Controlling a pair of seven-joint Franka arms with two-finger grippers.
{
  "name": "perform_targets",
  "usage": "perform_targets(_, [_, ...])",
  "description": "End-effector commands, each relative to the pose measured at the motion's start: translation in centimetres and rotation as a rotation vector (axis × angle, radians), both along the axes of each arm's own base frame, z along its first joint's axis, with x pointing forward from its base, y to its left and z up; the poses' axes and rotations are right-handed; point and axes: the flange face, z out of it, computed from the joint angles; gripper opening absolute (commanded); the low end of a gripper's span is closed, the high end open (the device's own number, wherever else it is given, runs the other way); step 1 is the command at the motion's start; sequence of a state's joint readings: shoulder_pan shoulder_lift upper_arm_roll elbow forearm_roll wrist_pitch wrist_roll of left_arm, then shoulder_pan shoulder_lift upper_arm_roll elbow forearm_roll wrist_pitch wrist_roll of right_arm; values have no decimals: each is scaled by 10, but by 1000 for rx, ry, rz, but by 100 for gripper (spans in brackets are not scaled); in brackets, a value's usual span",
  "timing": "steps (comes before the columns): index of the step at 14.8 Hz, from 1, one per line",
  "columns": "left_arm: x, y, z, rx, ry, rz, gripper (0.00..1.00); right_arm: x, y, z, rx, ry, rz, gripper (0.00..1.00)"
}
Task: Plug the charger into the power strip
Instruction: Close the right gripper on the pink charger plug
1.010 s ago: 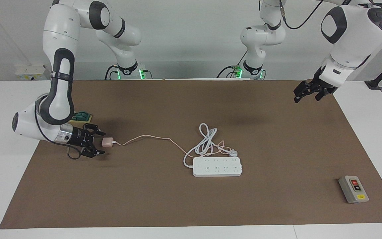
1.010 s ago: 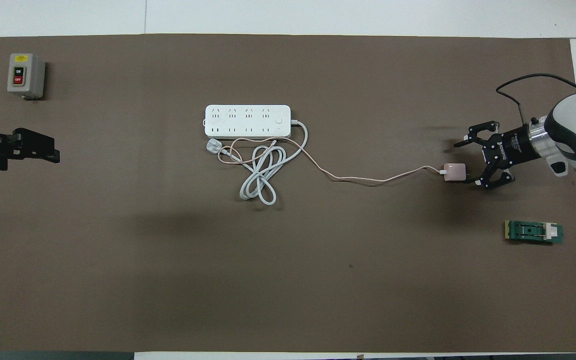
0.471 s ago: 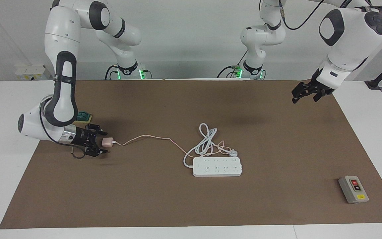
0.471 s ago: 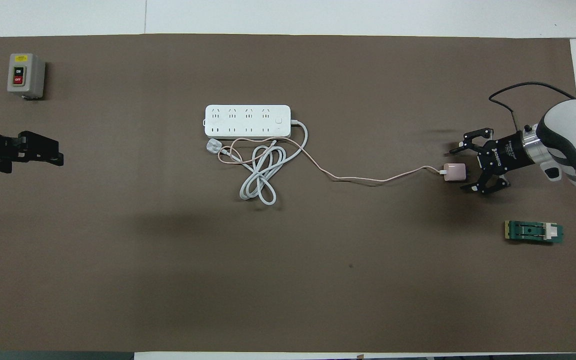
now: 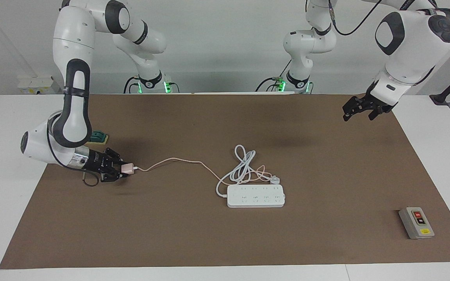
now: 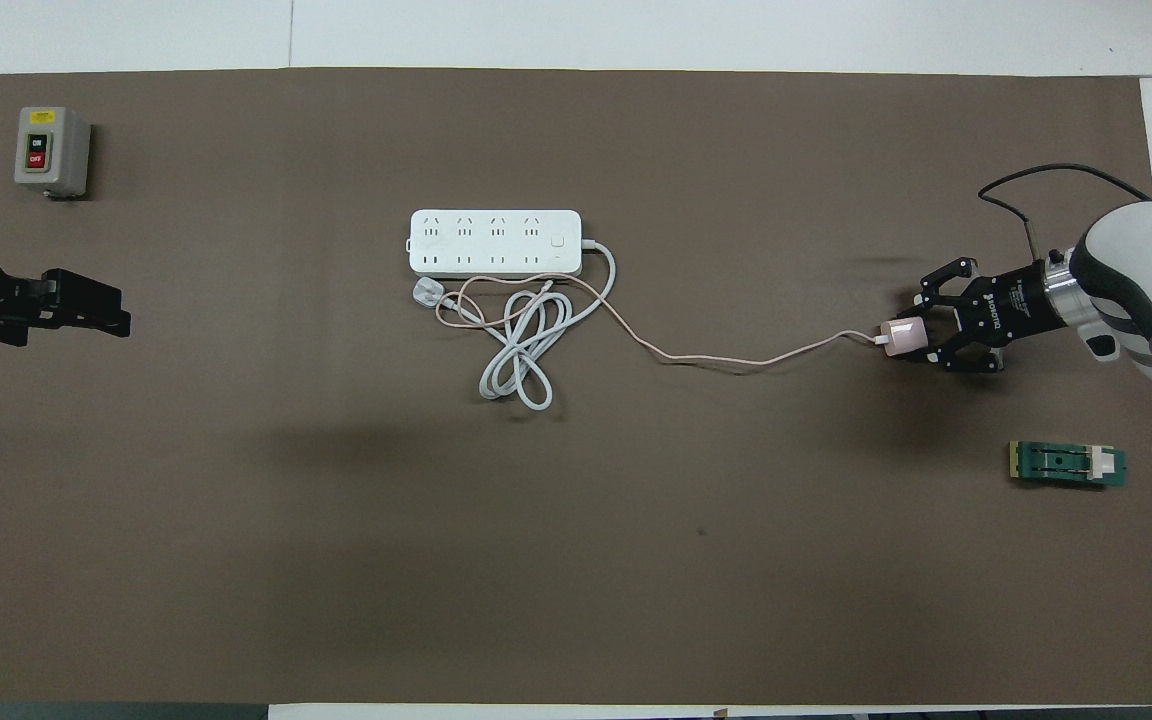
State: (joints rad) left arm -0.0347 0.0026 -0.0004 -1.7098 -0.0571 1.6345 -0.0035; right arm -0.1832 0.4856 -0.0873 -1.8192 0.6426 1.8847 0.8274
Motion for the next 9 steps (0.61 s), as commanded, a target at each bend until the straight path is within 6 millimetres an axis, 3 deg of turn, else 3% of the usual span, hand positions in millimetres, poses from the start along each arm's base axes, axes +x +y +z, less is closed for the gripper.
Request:
perform_targets(1, [-6, -3, -2, -46, -4, -27, 100, -2, 12, -8, -1, -8, 9, 0])
perform_targets(3, [-3, -4, -2, -145, 12, 3, 100, 8, 17, 6, -10, 1, 0, 0])
perform_targets(5, [9, 6, -14, -277, 49, 65, 100, 26, 48, 33, -9, 19, 14, 0])
perform_targets(7, [22, 5, -23, -430, 70, 114, 100, 43, 77, 66, -12, 34, 14, 0])
perform_targets(9, [33, 14, -40, -585, 97, 185, 100, 56, 117, 96, -19, 29, 23, 0])
